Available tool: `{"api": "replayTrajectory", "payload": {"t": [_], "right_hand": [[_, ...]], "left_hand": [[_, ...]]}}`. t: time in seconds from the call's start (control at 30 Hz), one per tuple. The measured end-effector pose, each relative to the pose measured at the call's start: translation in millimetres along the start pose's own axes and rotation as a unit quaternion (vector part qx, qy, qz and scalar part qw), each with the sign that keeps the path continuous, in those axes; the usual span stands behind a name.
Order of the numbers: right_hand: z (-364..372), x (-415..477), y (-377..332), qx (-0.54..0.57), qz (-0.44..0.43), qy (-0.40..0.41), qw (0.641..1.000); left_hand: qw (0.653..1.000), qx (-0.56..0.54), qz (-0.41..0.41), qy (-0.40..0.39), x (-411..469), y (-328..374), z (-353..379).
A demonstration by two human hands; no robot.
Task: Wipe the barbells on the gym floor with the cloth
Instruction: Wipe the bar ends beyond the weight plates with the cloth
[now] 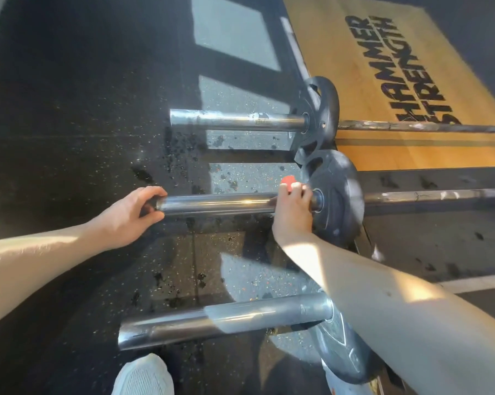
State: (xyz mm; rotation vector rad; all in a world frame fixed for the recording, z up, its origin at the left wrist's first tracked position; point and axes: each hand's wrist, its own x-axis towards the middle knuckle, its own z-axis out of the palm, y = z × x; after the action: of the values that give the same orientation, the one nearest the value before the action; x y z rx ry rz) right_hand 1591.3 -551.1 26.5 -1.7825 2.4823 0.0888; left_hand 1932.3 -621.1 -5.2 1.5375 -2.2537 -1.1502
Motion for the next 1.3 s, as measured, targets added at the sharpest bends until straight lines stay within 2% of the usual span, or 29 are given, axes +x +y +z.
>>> {"api": "replayTrajectory", "payload": {"t": [0.2, 0.37, 0.5, 0.57, 0.73, 0.93, 1.1, 1.2, 1.3], "right_hand": [[1.7, -16.0, -62.3, 0.055, -0.074, -0.012, 0.996], [-0.8, -27.9, -103.2, 0.123, -0.177, -0.046, 0.975], [-5.6, -21.7, -85.9, 0.128, -0.236, -0.070, 0.961], [-9.9, -18.0, -66.6, 0.121, -0.223, -0.071, 0.965], [-12.3, -9.9, -23.6, 0.168, -0.172, -0.053, 0.969], [-7.6, -2.3, -2.5, 0.246, -0.171, -0.058, 0.952], [-3.7, 1.1, 4.2, 0.284, -0.173, -0.051, 0.941], [-2.8, 4.6, 6.7, 0.295, -0.174, -0.058, 0.938], [-4.1, 7.7, 8.8, 0.304, -0.165, -0.060, 0.936]], "left_hand": [[1.000, 0.003, 0.013, -0.009, 0.6, 15.4, 0.3], [0.997, 0.049, -0.053, 0.012, 3.8, 26.5, 11.4], [0.988, 0.101, -0.105, 0.049, 8.5, 37.4, 21.1], [0.984, 0.123, -0.114, 0.067, 13.0, 45.3, 24.2], [0.980, 0.167, -0.070, 0.077, 23.2, 50.0, 29.6], [0.975, 0.209, 0.067, 0.038, 34.0, 31.1, 24.5], [0.970, 0.197, 0.139, 0.019, 42.5, 20.7, 21.2], [0.972, 0.188, 0.142, -0.015, 46.2, 20.0, 17.1], [0.980, 0.157, 0.106, -0.065, 51.1, 21.5, 10.5]]}}
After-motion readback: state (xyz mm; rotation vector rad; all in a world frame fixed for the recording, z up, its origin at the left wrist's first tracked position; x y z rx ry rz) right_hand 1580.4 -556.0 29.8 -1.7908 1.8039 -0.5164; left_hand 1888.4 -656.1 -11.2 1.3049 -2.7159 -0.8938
